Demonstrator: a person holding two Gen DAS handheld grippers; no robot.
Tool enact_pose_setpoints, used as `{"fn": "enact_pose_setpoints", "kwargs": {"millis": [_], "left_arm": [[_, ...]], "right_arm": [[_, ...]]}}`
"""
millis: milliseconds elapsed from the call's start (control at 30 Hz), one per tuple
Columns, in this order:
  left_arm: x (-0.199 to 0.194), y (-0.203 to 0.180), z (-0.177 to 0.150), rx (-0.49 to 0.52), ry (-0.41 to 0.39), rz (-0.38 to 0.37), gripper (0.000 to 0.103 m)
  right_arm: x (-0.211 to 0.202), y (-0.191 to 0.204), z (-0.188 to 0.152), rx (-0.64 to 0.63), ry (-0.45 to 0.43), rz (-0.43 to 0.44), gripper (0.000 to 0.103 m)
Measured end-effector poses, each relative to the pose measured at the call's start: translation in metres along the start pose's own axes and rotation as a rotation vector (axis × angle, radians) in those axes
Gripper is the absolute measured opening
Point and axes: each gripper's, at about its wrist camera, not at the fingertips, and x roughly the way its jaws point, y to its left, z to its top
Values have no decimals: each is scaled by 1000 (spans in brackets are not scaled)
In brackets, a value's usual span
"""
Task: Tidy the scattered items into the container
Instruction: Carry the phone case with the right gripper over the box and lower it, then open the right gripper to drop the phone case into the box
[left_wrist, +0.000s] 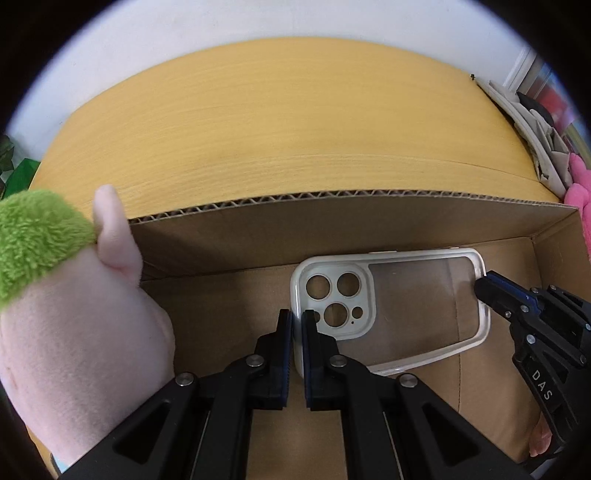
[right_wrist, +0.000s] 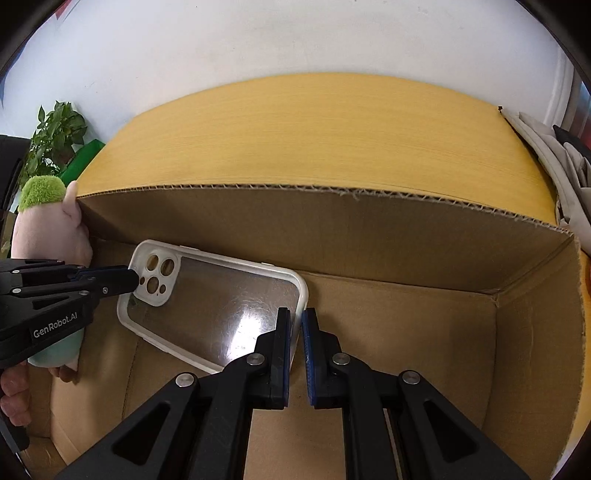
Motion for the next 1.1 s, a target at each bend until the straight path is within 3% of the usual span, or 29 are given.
{"fn": "enact_pose_setpoints", "kwargs": {"millis": [267, 333, 400, 467, 500, 567, 600, 633, 700, 867, 1100], "left_arm": [[-3, 5, 1, -15, -14, -13, 5], [-13, 8, -1, -19, -37, -10, 5], [-31, 7, -2, -9, -87, 6, 6], [-60, 9, -8, 0, -166, 5, 6], [-80, 9, -14, 3, -218, -13, 9], [-120, 11, -25, 8, -320, -55, 21], [-139, 12, -37, 7, -371, -73, 40], [-158, 13, -50, 5, -424, -86, 64], [-187, 10, -77, 1, -519, -70, 79], [-223, 15, -155, -20, -615, -66, 79], [-238, 2, -238, -20, -654, -59, 79]], "right_arm": [[-2, -7, -4, 1, -6, -10, 13], [-8, -4, -5, 1, -18, -40, 29], [-24, -2, -7, 8, -39, -50, 58], [-48, 5, -9, -17, -77, -57, 69], [-63, 10, -11, -36, -105, -62, 79], [-99, 24, -22, -77, -170, -66, 94], [-116, 34, -28, -95, -200, -65, 97], [-132, 44, -36, -110, -224, -64, 98], [-164, 60, -58, -133, -262, -64, 102], [-215, 83, -111, -102, -327, -40, 103], [-231, 104, -171, -95, -336, -87, 102]]}}
